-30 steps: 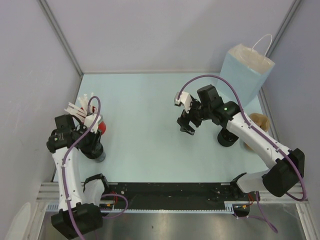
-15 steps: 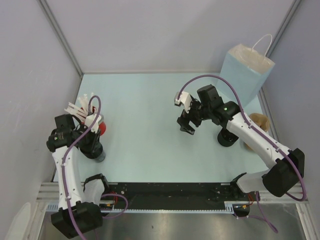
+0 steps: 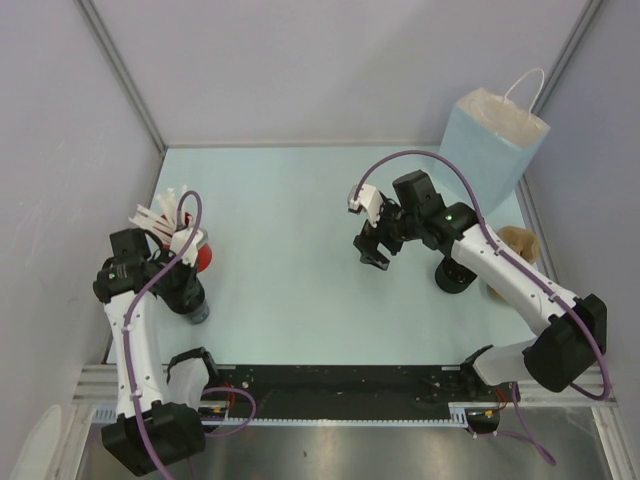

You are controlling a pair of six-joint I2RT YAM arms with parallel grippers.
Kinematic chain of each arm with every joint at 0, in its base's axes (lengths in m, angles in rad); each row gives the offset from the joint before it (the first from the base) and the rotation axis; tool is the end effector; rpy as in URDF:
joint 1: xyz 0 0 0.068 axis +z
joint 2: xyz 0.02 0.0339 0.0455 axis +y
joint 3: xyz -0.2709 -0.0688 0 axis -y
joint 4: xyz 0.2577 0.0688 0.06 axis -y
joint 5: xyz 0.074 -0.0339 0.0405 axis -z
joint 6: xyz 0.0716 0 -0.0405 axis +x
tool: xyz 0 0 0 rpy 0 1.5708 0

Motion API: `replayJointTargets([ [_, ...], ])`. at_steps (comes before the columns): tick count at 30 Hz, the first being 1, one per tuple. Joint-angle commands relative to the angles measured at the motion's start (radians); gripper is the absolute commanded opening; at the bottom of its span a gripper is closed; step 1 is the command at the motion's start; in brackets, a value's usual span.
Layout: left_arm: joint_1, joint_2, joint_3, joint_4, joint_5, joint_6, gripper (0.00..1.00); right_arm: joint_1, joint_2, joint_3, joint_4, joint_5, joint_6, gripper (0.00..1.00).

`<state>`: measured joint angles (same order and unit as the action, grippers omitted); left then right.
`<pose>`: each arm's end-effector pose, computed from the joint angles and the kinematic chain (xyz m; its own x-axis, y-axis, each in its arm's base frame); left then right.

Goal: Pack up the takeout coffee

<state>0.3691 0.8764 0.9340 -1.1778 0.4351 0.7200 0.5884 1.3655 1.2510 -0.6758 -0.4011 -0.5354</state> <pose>0.1610 0.0299 0.2713 -0.7340 0.3572 -0.5776 0.4363 0.8998 0.0019 0.2557 0.2042 0.3095 -0.1311 -0.6521 -0.7467 -0.9376 0.3263 -0.1204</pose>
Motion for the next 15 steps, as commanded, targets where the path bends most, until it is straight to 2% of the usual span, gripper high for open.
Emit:
replayJointTargets([
  [1, 0.011, -0.017, 0.008, 0.0, 0.047, 0.03, 0.12, 0.005, 0.0, -0.004, 0.021, -0.012, -0.009, 0.93],
  [11, 0.01, -0.063, 0.014, 0.003, 0.031, 0.032, 0.01, 0.007, -0.003, -0.004, 0.018, -0.015, -0.009, 0.92],
  [15, 0.011, -0.091, -0.001, 0.017, 0.008, 0.032, 0.0, 0.007, -0.003, -0.005, 0.019, -0.015, -0.011, 0.92],
])
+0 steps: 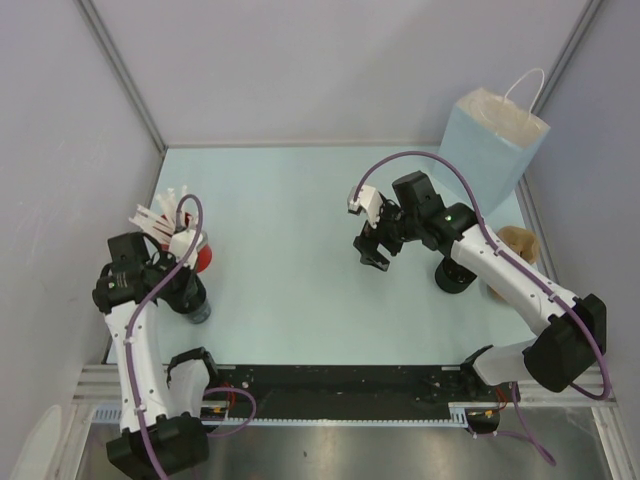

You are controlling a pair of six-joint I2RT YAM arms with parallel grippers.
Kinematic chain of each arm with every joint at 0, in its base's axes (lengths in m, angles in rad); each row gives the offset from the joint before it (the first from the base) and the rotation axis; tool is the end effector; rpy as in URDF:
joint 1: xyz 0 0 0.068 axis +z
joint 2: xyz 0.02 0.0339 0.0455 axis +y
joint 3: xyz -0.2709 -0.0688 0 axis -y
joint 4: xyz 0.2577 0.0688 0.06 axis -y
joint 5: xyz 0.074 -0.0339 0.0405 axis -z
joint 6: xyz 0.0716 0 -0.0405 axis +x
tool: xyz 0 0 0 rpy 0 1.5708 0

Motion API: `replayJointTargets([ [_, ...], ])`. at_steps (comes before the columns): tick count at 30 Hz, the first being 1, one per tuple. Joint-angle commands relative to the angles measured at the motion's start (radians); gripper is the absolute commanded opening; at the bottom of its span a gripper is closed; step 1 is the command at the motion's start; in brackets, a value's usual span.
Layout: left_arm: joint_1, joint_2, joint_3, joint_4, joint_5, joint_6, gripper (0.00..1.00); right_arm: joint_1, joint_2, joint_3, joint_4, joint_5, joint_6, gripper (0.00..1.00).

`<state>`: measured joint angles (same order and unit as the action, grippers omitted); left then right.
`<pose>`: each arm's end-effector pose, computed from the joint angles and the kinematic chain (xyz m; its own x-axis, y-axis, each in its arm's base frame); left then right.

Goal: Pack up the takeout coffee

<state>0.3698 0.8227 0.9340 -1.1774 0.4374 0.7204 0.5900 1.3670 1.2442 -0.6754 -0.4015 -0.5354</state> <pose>0.1530 0.0268 0.2788 -0.7034 0.3683 -0.6080 0.4359 0.8991 0.0403 0.2553 0.2046 0.3066 -0.1349 -0.6555 -0.7431 -0.9390 0.3240 -0.1154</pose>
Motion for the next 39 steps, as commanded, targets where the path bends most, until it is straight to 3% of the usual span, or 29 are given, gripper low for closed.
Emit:
replayJointTargets([
  [1, 0.009, -0.04, -0.01, 0.018, 0.0, 0.031, 0.0, 0.005, -0.005, 0.0, 0.017, -0.014, -0.011, 0.92],
  [39, 0.011, -0.142, 0.092, 0.005, 0.024, 0.042, 0.0, 0.005, -0.002, 0.0, 0.014, -0.007, -0.012, 0.92],
])
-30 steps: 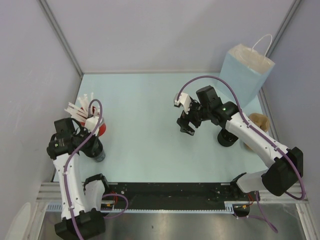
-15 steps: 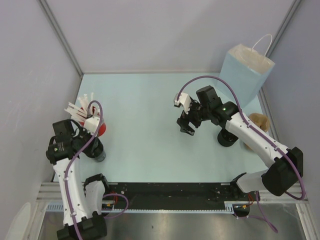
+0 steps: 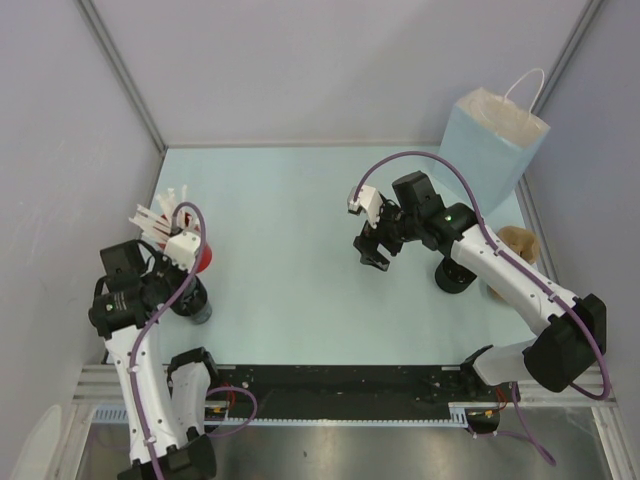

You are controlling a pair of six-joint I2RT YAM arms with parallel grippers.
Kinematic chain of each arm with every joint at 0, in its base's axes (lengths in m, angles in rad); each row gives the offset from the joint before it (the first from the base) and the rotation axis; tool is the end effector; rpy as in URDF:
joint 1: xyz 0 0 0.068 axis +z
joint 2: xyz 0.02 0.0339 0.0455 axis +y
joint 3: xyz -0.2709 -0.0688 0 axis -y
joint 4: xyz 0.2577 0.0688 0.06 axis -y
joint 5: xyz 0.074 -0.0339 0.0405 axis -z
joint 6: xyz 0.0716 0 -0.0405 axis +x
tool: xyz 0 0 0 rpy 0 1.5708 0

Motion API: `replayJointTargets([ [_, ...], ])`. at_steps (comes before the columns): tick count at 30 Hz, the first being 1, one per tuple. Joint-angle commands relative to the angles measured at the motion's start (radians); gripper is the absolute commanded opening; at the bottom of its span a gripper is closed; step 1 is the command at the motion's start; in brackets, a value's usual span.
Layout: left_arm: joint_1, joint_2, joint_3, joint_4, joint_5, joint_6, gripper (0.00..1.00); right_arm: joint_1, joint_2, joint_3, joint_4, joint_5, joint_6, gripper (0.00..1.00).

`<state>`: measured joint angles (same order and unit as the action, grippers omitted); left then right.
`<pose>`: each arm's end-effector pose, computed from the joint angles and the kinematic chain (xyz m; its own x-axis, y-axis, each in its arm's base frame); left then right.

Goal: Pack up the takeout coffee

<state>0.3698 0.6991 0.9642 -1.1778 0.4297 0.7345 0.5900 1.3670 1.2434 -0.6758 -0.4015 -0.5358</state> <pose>0.1326 0.0194 0.3032 -0.6085 0.4176 -0.6748 0.4269 0.8891 0.1653 0.2552 0.2045 0.3063 -0.1352 -0.6561 -0.7425 -0.9391 0.3237 -0.1150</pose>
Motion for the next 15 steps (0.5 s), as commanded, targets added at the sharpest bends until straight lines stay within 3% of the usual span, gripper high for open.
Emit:
replayJointTargets([
  [1, 0.011, -0.018, 0.068, 0.004, 0.032, 0.028, 0.0, 0.005, -0.003, 0.002, 0.013, -0.007, -0.012, 0.92],
  [15, 0.011, -0.013, 0.202, -0.042, 0.03, 0.026, 0.0, 0.004, -0.006, 0.002, 0.013, -0.007, -0.01, 0.97],
])
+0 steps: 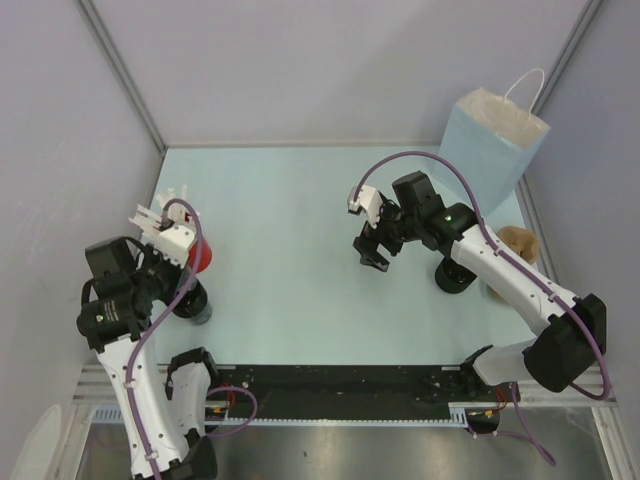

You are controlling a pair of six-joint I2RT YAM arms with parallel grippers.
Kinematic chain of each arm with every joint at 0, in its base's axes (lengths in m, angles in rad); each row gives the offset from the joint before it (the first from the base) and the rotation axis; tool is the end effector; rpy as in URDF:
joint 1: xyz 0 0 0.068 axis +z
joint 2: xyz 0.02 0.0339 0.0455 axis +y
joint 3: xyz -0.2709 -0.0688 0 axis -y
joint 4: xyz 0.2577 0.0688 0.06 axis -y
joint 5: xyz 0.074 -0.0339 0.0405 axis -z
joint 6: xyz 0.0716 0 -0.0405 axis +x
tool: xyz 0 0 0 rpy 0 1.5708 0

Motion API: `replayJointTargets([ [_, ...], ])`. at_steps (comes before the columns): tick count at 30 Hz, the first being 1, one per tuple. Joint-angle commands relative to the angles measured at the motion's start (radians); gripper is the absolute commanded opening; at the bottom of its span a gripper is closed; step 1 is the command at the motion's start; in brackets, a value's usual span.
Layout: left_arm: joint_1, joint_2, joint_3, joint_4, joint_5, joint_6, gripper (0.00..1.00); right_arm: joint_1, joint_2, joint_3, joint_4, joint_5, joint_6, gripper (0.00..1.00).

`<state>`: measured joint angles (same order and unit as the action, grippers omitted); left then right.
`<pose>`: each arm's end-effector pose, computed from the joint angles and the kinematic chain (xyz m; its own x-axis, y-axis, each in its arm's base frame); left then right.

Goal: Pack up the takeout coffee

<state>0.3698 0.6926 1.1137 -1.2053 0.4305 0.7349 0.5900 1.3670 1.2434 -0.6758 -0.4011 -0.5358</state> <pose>0.1233 0.0157 0.3484 -0.5241 0.4504 -0.7229 0.4022 0.8790 0.2560 0.2552 0.2045 0.3063 -0.1353 -0.6562 -0.7423 -0.9390 0.3239 -0.1152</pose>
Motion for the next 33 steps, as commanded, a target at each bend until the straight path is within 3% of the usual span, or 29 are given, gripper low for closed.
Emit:
replayJointTargets([
  [1, 0.011, -0.008, 0.064, -0.016, 0.028, 0.026, 0.0, 0.004, -0.006, 0.001, 0.013, -0.007, -0.009, 0.98],
  [12, 0.011, 0.03, 0.23, -0.072, 0.042, 0.035, 0.0, -0.007, -0.013, 0.004, 0.03, 0.002, 0.013, 1.0],
  [17, 0.011, 0.108, 0.376, -0.146, 0.138, 0.052, 0.0, -0.028, -0.025, 0.004, 0.068, 0.054, 0.046, 1.0],
  [23, -0.029, 0.203, 0.463, -0.109, 0.16, 0.011, 0.0, -0.106, -0.091, 0.011, 0.105, 0.114, 0.066, 1.0],
  [26, -0.205, 0.235, 0.468, -0.037, 0.059, -0.074, 0.0, -0.204, -0.108, 0.063, 0.076, 0.079, 0.08, 1.0],
  [27, -0.321, 0.246, 0.46, 0.016, -0.017, -0.118, 0.0, -0.229, -0.109, 0.076, 0.061, 0.055, 0.082, 1.0],
  [30, -0.525, 0.295, 0.442, 0.073, -0.132, -0.182, 0.0, -0.303, -0.121, 0.097, 0.042, 0.038, 0.086, 1.0],
  [33, -0.674, 0.372, 0.443, 0.137, -0.185, -0.216, 0.0, -0.34, -0.141, 0.097, 0.012, 0.036, 0.08, 1.0],
])
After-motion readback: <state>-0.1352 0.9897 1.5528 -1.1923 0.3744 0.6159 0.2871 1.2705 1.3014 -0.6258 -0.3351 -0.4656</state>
